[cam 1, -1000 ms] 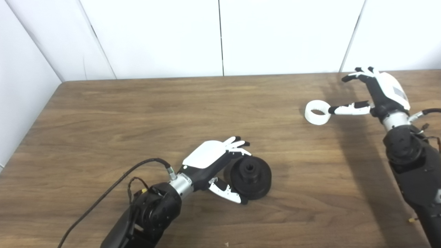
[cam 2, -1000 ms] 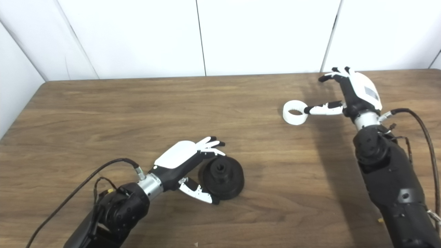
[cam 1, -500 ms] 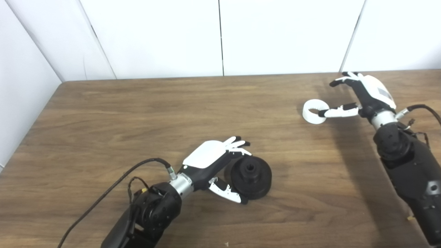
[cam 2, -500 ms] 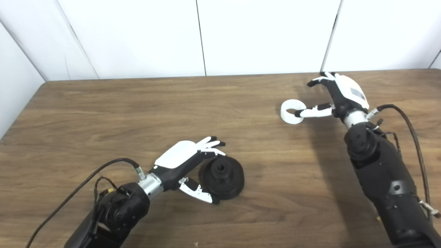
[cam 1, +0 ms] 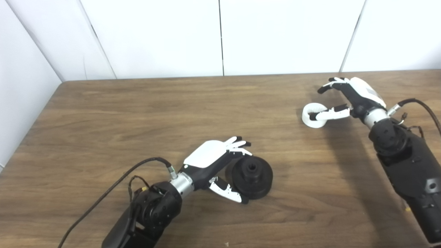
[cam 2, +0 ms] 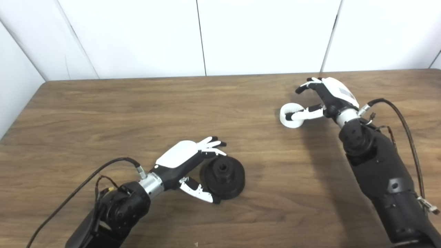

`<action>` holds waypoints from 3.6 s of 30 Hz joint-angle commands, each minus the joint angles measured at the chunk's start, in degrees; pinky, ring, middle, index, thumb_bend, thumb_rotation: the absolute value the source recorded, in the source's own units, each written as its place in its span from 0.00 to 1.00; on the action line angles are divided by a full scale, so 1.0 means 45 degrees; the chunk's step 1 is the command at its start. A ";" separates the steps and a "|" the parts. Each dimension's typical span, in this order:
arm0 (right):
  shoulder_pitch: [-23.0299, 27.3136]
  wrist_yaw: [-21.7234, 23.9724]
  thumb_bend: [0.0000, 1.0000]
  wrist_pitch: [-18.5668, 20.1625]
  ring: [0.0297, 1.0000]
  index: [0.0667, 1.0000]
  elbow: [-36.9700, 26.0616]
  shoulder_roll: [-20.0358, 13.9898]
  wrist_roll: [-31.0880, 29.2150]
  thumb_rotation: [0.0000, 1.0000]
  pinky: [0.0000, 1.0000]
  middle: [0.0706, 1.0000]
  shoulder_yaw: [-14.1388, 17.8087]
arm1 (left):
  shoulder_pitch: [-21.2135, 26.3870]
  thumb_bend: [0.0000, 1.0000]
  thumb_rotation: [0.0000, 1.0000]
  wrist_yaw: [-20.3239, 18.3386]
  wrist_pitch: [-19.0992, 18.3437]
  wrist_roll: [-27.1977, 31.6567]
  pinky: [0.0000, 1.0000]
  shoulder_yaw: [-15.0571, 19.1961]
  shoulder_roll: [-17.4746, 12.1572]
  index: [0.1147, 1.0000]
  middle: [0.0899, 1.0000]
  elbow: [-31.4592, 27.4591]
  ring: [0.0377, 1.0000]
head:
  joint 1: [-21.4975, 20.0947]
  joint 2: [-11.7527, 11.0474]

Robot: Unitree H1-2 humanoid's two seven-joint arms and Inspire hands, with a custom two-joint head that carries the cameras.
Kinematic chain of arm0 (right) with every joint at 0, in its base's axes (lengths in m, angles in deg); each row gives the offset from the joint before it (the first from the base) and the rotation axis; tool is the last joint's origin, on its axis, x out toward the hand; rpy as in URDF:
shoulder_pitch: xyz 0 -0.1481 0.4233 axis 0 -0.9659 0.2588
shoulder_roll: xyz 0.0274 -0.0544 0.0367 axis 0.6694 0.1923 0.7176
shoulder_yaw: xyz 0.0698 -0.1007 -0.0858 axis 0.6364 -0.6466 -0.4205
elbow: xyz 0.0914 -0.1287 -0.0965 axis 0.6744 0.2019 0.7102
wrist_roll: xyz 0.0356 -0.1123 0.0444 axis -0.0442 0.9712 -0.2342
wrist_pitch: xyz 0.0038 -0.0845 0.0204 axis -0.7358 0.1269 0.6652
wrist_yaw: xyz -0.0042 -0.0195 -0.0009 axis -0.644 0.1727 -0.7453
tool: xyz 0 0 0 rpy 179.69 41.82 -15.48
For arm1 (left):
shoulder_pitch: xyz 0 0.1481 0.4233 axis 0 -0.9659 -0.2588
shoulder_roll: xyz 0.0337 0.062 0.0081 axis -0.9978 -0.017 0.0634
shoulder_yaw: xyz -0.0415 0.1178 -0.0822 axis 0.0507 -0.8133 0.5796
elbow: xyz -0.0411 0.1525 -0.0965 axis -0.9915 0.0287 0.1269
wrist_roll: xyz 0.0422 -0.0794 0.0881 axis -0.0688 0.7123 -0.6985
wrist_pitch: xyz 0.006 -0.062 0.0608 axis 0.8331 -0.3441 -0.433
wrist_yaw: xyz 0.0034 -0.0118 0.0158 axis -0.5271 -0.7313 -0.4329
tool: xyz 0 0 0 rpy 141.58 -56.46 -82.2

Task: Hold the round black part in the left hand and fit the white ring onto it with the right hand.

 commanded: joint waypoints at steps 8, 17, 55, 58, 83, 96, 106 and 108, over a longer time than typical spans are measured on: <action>0.0600 0.0199 0.92 0.0027 1.00 0.72 -0.0384 -0.0271 0.0069 0.40 1.00 0.94 -0.0068 | 0.0082 0.71 0.31 -0.0268 -0.0251 -0.0129 0.92 -0.0058 -0.0124 0.62 0.94 0.0418 1.00 | 0.0055 0.0056; 0.0591 0.0198 0.92 -0.0064 1.00 0.72 -0.0368 -0.0313 0.0088 0.40 1.00 0.94 -0.0122 | 0.0081 0.71 0.30 -0.0258 -0.0333 -0.0233 0.92 -0.0064 -0.0064 0.62 0.95 0.0406 1.00 | 0.0035 0.0113; 0.0660 0.0089 0.88 -0.0493 1.00 0.70 0.0426 -0.0358 0.0175 0.37 1.00 0.93 -0.0752 | 0.0058 0.71 0.30 -0.0178 -0.0662 -0.0305 0.95 0.0013 0.0148 0.62 0.95 0.0237 1.00 | 0.0224 0.0134; 0.0669 -0.0079 0.87 -0.0638 1.00 0.69 0.0504 -0.0292 0.0151 0.36 1.00 0.92 -0.0703 | 0.0040 0.71 0.30 -0.0154 -0.0692 -0.0319 0.94 0.0013 0.0158 0.62 0.95 0.0216 1.00 | 0.0232 0.0127; 0.0750 -0.0740 0.81 -0.1100 1.00 0.60 0.0830 -0.0116 -0.0058 0.32 1.00 0.89 -0.0545 | -0.0060 0.72 0.30 -0.0114 -0.0737 -0.0370 0.94 -0.0008 0.0161 0.62 0.95 0.0165 1.00 | 0.0358 0.0153; 0.0580 -0.1196 0.78 -0.1367 0.98 0.57 0.0893 0.0009 -0.0231 0.32 0.98 0.89 -0.0340 | -0.0116 0.72 0.30 -0.0153 -0.0787 -0.0312 0.93 -0.0017 0.0157 0.62 0.95 0.0164 1.00 | 0.0363 0.0217; 0.0495 -0.1271 0.77 -0.1448 0.98 0.57 0.0817 0.0021 -0.0232 0.30 0.98 0.88 -0.0276 | -0.0186 0.72 0.28 -0.0117 -0.0782 -0.0302 0.95 0.0008 0.0153 0.62 0.94 0.0102 1.00 | 0.0346 0.0283; 0.0466 -0.1284 0.77 -0.1462 0.98 0.56 0.0789 0.0032 -0.0285 0.28 0.98 0.88 -0.0226 | -0.0189 0.73 0.28 -0.0145 -0.0829 -0.0337 0.94 -0.0009 0.0165 0.62 0.95 0.0081 1.00 | 0.0348 0.0287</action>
